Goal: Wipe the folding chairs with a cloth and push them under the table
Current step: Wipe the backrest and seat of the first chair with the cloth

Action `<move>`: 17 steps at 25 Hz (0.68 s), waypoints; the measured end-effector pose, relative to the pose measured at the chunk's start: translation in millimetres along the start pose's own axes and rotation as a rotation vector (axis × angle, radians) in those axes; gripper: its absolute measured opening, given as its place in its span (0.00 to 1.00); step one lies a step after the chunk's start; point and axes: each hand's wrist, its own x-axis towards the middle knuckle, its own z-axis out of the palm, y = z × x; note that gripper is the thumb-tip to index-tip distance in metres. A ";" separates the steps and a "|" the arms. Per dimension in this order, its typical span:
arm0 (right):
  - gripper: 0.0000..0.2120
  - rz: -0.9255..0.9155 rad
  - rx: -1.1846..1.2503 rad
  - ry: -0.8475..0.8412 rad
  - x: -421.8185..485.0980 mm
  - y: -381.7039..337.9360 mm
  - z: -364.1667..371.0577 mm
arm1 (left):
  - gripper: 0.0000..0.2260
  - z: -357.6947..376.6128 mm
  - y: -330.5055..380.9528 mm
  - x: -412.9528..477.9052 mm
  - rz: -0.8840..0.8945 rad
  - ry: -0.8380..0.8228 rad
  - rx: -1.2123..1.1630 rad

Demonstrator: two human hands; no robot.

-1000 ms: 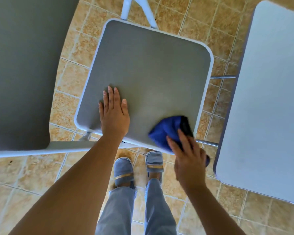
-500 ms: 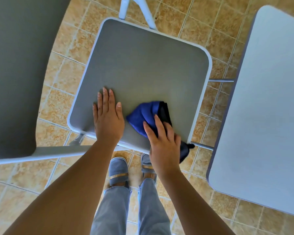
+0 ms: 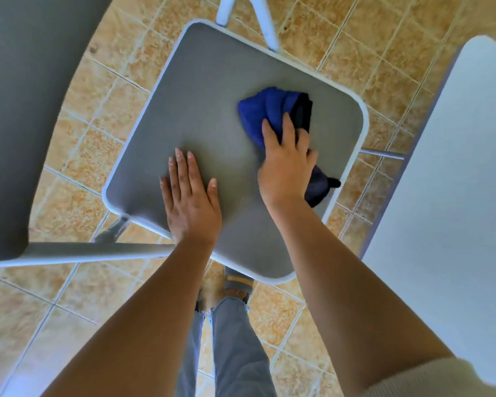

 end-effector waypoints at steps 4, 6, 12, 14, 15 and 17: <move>0.30 -0.248 -0.039 -0.004 -62.9 30.6 7.0 | 0.25 11.4 4.9 -8.2 -0.034 0.037 0.019; 0.30 -0.180 -0.095 0.011 -69.2 67.6 -0.6 | 0.25 13.2 4.9 -8.0 -0.038 0.056 0.037; 0.32 0.143 -0.043 0.073 48.0 67.5 -20.1 | 0.26 15.1 6.4 -7.2 -0.038 0.040 0.094; 0.31 0.053 -0.062 0.048 66.9 32.7 -15.5 | 0.26 15.0 6.1 -5.9 -0.039 0.030 0.098; 0.31 -0.032 -0.067 0.027 65.0 14.9 -11.9 | 0.26 14.5 5.7 -5.9 -0.038 0.028 0.099; 0.32 -0.236 -0.059 -0.019 42.6 -8.8 -1.8 | 0.26 14.1 5.1 -6.8 -0.033 0.022 0.105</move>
